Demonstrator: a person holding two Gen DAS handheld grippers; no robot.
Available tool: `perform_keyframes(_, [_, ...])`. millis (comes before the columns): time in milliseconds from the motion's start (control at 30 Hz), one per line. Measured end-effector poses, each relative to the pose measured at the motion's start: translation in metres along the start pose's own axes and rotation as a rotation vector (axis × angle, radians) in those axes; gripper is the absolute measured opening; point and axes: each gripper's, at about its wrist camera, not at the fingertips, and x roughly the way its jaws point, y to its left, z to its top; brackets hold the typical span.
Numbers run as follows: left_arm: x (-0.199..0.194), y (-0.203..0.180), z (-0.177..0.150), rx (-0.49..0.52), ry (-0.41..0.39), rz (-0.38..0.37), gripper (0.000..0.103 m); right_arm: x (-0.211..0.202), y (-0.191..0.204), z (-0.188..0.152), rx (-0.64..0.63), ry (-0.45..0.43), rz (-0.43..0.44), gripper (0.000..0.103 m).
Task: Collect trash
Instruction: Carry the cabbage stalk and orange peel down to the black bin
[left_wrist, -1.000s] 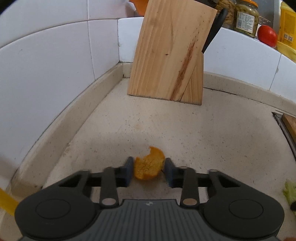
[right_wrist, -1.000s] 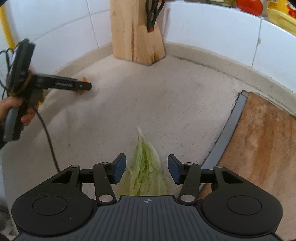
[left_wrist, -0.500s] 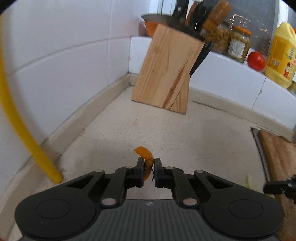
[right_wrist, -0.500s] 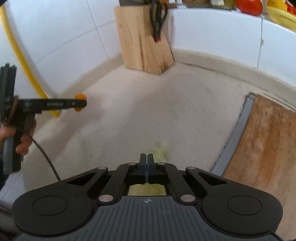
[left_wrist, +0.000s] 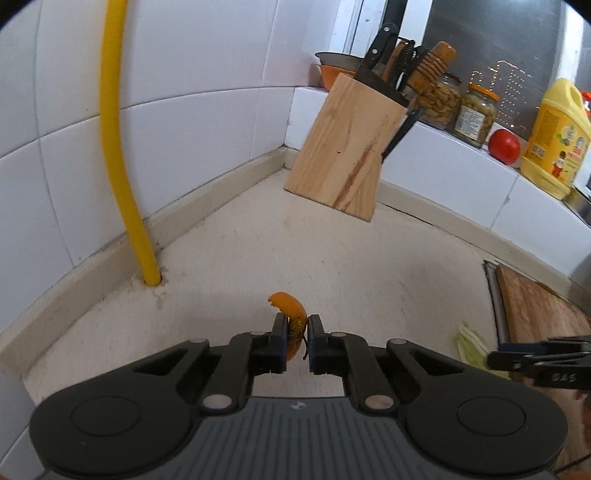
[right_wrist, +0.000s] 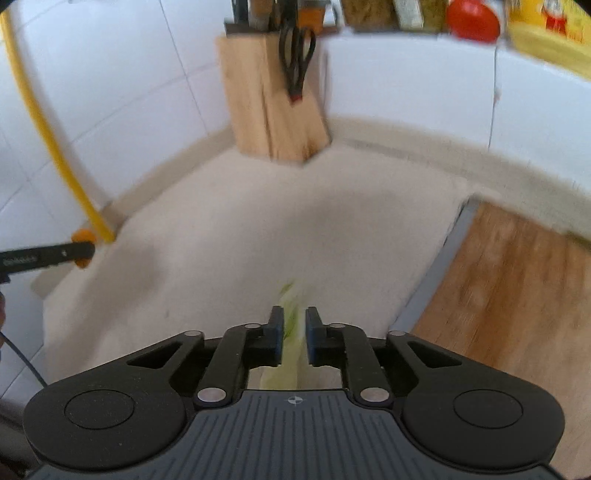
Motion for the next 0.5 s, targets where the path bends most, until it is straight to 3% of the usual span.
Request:
perform_keyframes(33, [-0.003, 0.001, -0.003, -0.004, 0.003, -0.007, 0.006, 0.002, 0.003, -0.004, -0.005, 0.007, 0.004, 0.037])
perform_keyframes(100, [-0.009, 0.003, -0.011, -0.014, 0.001, -0.009, 0.006, 0.009, 0.012, -0.009, -0.046, 0.003, 0.002, 0.060])
perform_keyframes(133, [-0.012, 0.005, -0.015, -0.019, 0.000, -0.010, 0.006, 0.013, 0.017, -0.010, -0.066, 0.003, -0.019, 0.059])
perform_keyframes(167, [-0.017, 0.007, -0.019, -0.028, -0.003, -0.008, 0.006, 0.017, 0.021, -0.012, -0.085, 0.003, -0.045, 0.052])
perform_keyframes(200, [-0.023, 0.010, -0.024, -0.036, -0.007, -0.005, 0.006, 0.022, 0.025, -0.013, -0.112, 0.008, -0.067, 0.031])
perform_keyframes(233, [-0.028, 0.013, -0.028, -0.045, -0.011, -0.001, 0.006, 0.027, 0.028, -0.015, -0.134, 0.026, -0.083, 0.019])
perform_keyframes(367, [-0.057, 0.030, -0.043, -0.092, -0.029, 0.039, 0.006, 0.029, 0.034, -0.016, -0.128, 0.053, -0.119, 0.009])
perform_keyframes(500, [-0.087, 0.049, -0.060, -0.135, -0.051, 0.103, 0.006, 0.015, 0.042, -0.015, -0.053, 0.073, 0.004, 0.008])
